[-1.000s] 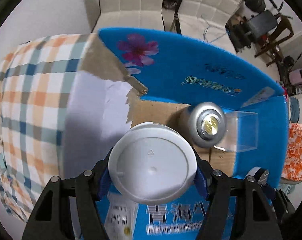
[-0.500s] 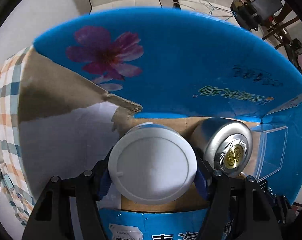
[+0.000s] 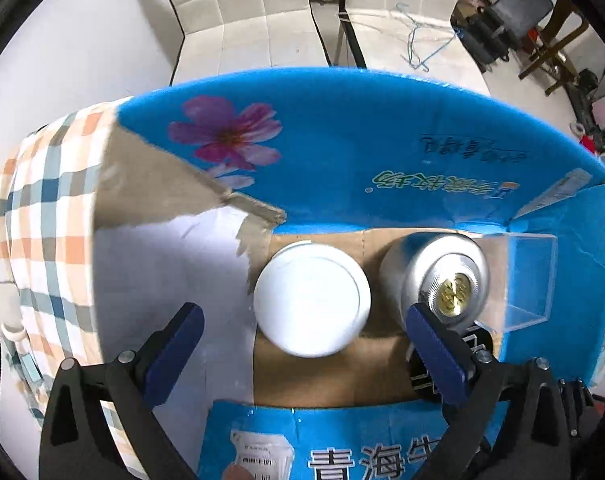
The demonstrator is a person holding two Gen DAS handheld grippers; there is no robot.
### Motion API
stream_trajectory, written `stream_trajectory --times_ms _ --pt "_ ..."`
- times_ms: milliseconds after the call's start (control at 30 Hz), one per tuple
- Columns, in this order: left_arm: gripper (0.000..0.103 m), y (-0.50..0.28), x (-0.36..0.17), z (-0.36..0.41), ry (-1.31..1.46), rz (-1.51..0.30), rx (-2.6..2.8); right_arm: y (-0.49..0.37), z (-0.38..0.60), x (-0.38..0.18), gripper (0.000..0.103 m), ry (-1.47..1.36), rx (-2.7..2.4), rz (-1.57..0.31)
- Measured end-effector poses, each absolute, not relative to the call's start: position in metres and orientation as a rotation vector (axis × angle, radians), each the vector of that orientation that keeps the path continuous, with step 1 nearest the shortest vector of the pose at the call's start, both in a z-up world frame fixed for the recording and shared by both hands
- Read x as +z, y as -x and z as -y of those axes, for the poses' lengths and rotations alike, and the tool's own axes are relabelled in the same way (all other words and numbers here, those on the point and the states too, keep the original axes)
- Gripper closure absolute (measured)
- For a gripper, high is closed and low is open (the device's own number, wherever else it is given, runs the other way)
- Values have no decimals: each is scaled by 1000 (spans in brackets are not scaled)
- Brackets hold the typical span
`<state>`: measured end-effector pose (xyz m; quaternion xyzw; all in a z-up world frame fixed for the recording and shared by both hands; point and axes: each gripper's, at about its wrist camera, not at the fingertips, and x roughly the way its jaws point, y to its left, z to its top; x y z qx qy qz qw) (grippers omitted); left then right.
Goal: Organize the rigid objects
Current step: 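Carry the white container and black case into the blue box and release both, then withdraw both tools from the blue box toward the gold tin and power bank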
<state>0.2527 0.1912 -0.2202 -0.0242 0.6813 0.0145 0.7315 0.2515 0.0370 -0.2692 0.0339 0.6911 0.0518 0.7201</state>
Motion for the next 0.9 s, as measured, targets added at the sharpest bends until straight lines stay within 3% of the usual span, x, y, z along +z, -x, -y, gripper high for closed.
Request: stream_trajectory --times_ms 467,900 --pt "0 -188 -145 -179 75 -1316 71 -205 -28 -198 3 -4 148 -1361" --pt "0 -128 -56 -171 97 -1159 94 -154 -11 -79 3 -32 185 -1211"
